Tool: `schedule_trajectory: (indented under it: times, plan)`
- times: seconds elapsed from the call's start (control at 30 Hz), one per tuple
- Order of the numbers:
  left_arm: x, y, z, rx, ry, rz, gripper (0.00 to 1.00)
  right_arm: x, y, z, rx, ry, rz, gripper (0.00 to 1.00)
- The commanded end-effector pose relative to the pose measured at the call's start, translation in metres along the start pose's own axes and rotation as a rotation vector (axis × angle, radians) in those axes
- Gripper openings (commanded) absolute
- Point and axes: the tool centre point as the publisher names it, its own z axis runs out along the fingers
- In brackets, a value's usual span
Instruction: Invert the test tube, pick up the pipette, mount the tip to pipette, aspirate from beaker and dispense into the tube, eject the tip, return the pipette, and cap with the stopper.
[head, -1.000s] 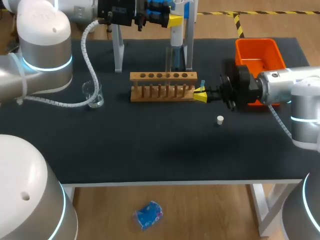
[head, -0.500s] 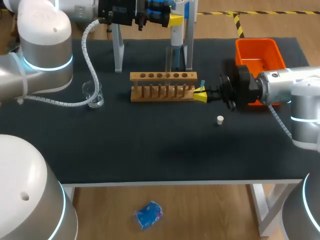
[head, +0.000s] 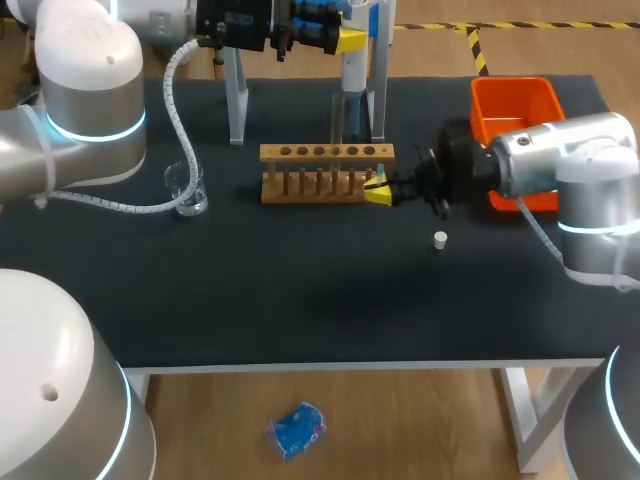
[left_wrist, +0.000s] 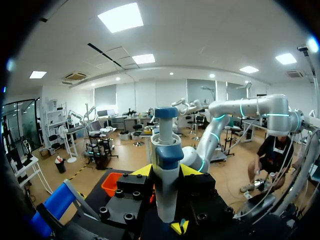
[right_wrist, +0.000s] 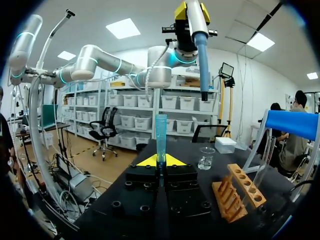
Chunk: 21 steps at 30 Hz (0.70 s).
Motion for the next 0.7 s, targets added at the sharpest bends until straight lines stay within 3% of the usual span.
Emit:
schedule_trajectory:
  times: [0.03, 0.7]
  plan:
    - [-0.0004, -0.0007, -0.0007, -0.002, 0.002, 0.000, 0.00, -0.0148, -0.0080, 0.0112, -0.016, 0.002, -0.002, 0.00]
    - [-0.0004, -0.0007, -0.0007, -0.002, 0.002, 0.000, 0.00, -0.0190, -0.0085, 0.0159, -0.018, -0.004, -0.007, 0.00]
